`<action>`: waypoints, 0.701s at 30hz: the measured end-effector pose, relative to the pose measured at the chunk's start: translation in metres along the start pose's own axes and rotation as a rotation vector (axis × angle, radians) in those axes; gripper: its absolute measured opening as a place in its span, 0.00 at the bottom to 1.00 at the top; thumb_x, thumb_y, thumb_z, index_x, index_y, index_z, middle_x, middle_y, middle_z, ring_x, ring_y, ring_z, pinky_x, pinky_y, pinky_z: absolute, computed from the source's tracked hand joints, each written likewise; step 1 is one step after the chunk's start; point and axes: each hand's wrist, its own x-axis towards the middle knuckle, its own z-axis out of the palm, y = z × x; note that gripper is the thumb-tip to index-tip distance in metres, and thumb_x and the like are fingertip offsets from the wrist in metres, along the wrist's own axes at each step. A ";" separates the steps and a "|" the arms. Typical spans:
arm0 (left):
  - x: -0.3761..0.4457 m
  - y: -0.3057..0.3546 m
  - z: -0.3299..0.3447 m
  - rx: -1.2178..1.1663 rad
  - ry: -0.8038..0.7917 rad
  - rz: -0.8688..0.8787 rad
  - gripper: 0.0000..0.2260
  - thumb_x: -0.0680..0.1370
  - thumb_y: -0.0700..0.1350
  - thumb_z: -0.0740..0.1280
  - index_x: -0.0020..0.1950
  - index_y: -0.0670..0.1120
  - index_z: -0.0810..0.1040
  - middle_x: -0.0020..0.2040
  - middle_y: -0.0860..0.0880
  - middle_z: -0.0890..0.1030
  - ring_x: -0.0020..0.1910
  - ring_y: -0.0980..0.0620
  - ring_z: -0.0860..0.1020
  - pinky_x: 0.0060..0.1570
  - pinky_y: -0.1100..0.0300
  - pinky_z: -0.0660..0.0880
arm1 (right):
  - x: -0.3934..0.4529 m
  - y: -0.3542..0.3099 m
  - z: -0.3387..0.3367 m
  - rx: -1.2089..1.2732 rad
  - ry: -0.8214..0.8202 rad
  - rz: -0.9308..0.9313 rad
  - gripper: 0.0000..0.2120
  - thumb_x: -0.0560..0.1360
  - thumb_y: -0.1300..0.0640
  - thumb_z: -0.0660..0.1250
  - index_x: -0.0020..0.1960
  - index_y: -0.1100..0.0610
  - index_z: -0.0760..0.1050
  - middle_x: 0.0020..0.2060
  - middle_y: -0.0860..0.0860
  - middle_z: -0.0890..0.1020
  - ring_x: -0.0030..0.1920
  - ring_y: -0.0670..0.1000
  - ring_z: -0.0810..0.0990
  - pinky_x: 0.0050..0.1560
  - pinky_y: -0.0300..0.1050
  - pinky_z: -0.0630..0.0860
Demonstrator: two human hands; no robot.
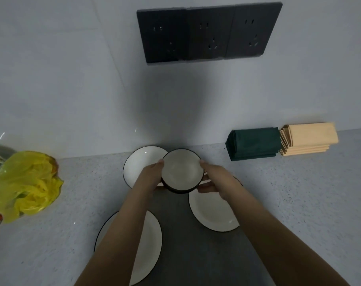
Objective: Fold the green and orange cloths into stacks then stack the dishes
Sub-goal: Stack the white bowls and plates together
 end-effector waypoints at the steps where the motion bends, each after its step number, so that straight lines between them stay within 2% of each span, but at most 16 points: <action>1: 0.005 0.011 0.008 -0.009 -0.012 0.010 0.12 0.82 0.51 0.58 0.46 0.46 0.75 0.42 0.48 0.77 0.41 0.50 0.76 0.52 0.50 0.78 | 0.006 -0.008 -0.007 0.008 0.010 -0.009 0.21 0.77 0.43 0.62 0.59 0.59 0.74 0.50 0.61 0.78 0.43 0.59 0.81 0.44 0.50 0.81; 5: 0.033 0.043 0.051 -0.039 -0.057 0.018 0.14 0.82 0.52 0.58 0.59 0.43 0.73 0.47 0.45 0.76 0.40 0.49 0.74 0.41 0.54 0.77 | 0.030 -0.037 -0.035 0.066 0.115 -0.014 0.22 0.77 0.44 0.64 0.57 0.63 0.75 0.43 0.61 0.81 0.46 0.60 0.82 0.44 0.51 0.81; 9: 0.063 0.050 0.087 -0.056 -0.109 -0.042 0.17 0.81 0.51 0.60 0.65 0.41 0.71 0.53 0.42 0.75 0.50 0.43 0.75 0.51 0.50 0.75 | 0.054 -0.047 -0.051 0.189 0.170 0.050 0.23 0.77 0.45 0.64 0.61 0.62 0.72 0.48 0.62 0.80 0.50 0.62 0.80 0.49 0.60 0.80; 11: 0.077 0.051 0.103 -0.051 -0.117 -0.050 0.14 0.81 0.50 0.59 0.63 0.43 0.72 0.53 0.42 0.74 0.51 0.43 0.74 0.54 0.49 0.75 | 0.065 -0.048 -0.058 0.182 0.205 0.065 0.22 0.79 0.45 0.60 0.62 0.63 0.70 0.46 0.60 0.78 0.49 0.60 0.79 0.49 0.57 0.79; 14: 0.088 0.055 0.119 -0.026 -0.113 -0.034 0.10 0.82 0.50 0.59 0.56 0.45 0.71 0.53 0.43 0.74 0.50 0.44 0.74 0.50 0.51 0.74 | 0.078 -0.050 -0.067 0.109 0.269 0.066 0.27 0.80 0.44 0.55 0.68 0.64 0.67 0.59 0.61 0.76 0.59 0.60 0.75 0.60 0.52 0.74; 17: 0.093 0.058 0.132 -0.016 -0.121 -0.025 0.09 0.82 0.50 0.59 0.55 0.46 0.69 0.52 0.43 0.74 0.50 0.44 0.74 0.46 0.53 0.74 | 0.085 -0.054 -0.075 0.039 0.328 0.067 0.26 0.82 0.46 0.51 0.71 0.64 0.64 0.66 0.60 0.71 0.65 0.59 0.71 0.56 0.44 0.69; 19: 0.094 0.059 0.138 0.000 -0.112 -0.032 0.09 0.82 0.51 0.58 0.54 0.46 0.69 0.48 0.44 0.75 0.49 0.44 0.74 0.46 0.53 0.74 | 0.087 -0.054 -0.076 0.024 0.354 0.067 0.27 0.82 0.46 0.51 0.71 0.65 0.64 0.66 0.61 0.71 0.65 0.59 0.71 0.63 0.47 0.69; 21: 0.094 0.058 0.141 0.023 -0.104 -0.024 0.10 0.82 0.51 0.57 0.52 0.45 0.71 0.46 0.44 0.75 0.50 0.44 0.74 0.52 0.51 0.74 | 0.083 -0.051 -0.072 0.016 0.355 0.046 0.26 0.81 0.47 0.52 0.68 0.66 0.67 0.62 0.61 0.74 0.61 0.60 0.74 0.65 0.54 0.70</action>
